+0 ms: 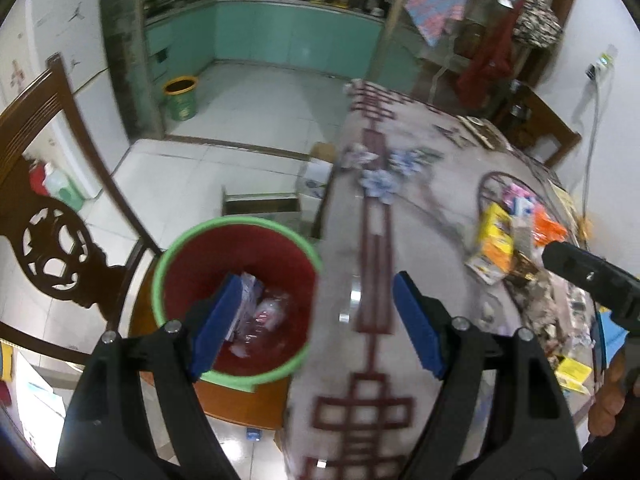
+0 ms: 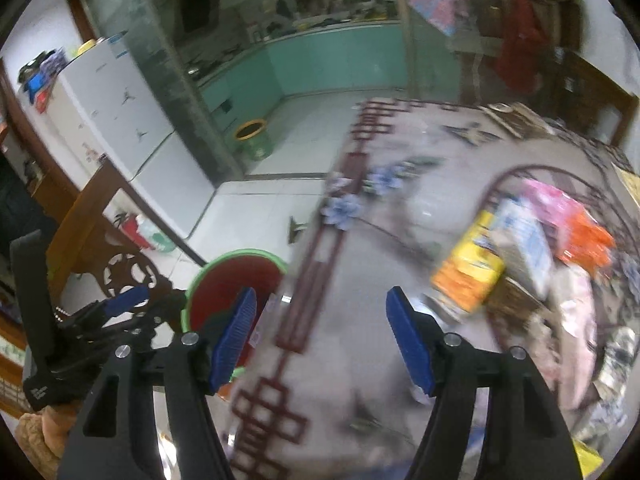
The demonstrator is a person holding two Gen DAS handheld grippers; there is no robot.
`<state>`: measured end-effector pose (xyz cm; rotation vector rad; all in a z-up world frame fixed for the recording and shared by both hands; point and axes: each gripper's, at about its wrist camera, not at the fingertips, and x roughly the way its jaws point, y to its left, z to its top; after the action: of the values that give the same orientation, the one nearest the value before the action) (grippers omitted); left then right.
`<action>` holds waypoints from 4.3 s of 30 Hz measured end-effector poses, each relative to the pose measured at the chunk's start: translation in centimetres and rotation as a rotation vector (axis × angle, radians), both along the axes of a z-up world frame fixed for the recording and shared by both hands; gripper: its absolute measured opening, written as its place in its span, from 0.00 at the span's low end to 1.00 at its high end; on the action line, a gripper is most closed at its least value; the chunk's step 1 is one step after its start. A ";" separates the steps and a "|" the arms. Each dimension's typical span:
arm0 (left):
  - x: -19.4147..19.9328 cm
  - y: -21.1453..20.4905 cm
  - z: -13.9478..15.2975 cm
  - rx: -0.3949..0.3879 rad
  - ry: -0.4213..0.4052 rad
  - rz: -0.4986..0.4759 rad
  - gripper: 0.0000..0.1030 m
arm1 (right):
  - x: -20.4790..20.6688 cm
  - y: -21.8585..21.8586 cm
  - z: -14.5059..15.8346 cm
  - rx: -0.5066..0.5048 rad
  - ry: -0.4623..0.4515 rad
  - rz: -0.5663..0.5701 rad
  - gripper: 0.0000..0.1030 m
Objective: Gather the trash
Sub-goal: 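Grasp the white patterned paper cup with the right tool, then grasp the pink paper bag with the left tool, then carry bag and cup to the red bucket and release both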
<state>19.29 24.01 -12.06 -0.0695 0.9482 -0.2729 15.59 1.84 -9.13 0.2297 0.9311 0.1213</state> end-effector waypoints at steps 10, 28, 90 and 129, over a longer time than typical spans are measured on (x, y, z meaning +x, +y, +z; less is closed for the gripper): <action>-5.0 -11.6 0.9 -0.001 0.003 -0.081 0.73 | -6.7 -16.1 -1.0 -0.025 0.019 -0.223 0.70; -9.9 -30.3 1.1 0.034 0.022 -0.205 0.76 | -10.2 -35.1 -11.5 0.023 0.279 -0.359 0.73; -10.9 -26.5 7.7 0.035 -0.164 -0.065 0.52 | -10.2 -28.3 2.6 -0.049 -0.146 -0.144 0.33; -5.1 -4.2 4.9 0.029 -0.099 0.036 0.52 | -4.5 -6.2 1.4 -0.072 -0.084 -0.057 0.33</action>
<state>14.15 19.84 -7.16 -0.0459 0.8514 -0.2275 11.13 -4.40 -7.73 0.1833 0.8430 0.0443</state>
